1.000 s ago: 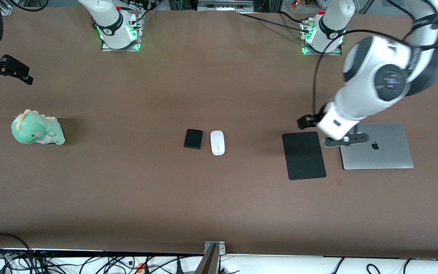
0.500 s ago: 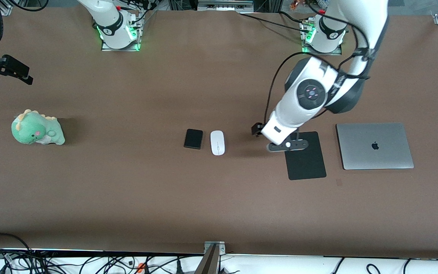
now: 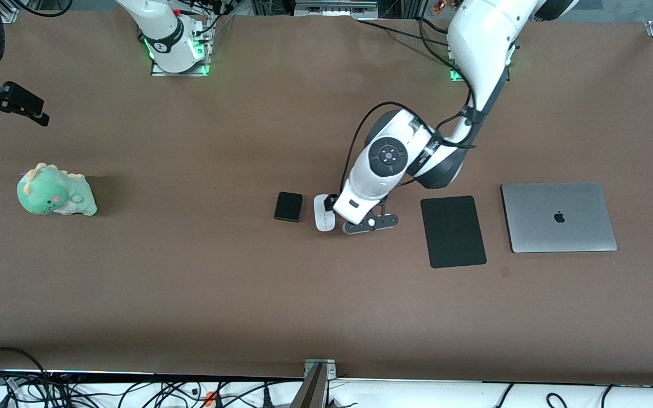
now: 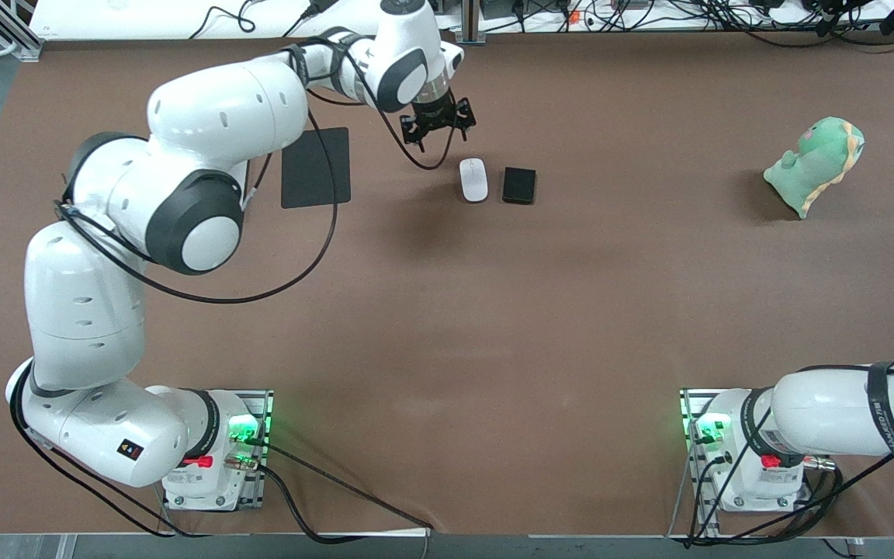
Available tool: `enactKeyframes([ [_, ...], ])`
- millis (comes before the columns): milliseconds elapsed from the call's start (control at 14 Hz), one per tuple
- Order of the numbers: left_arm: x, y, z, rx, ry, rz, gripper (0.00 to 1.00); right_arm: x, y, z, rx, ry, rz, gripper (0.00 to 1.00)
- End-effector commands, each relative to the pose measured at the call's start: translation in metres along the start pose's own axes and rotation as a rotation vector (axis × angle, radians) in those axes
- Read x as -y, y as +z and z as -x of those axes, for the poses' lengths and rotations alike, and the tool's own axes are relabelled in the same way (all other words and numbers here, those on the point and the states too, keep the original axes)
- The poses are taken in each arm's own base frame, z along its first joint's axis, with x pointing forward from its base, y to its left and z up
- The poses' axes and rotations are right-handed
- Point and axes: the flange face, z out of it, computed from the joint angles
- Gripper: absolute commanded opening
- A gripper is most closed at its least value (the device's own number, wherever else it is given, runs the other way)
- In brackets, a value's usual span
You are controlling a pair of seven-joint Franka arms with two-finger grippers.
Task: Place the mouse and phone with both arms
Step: 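Move the left gripper over the white mouse, then lower the left gripper and grasp the white mouse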
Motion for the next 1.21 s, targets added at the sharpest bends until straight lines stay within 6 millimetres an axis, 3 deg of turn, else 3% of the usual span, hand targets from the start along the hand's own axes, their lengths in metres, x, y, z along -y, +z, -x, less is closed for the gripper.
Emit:
enactKeyframes([
  [0, -0.022, 0.025, 0.011, -0.024, 0.017, 0.001, 1.00, -0.002, -0.003, 0.006, -0.008, 0.007, 0.005, 1.00],
  [571, -0.040, 0.092, 0.045, -0.059, 0.109, -0.045, 1.00, -0.001, -0.004, 0.007, -0.007, 0.005, 0.004, 1.00],
  [1143, -0.047, 0.103, 0.052, -0.074, 0.128, -0.045, 1.00, 0.000, -0.004, 0.007, -0.005, 0.003, 0.005, 1.00],
])
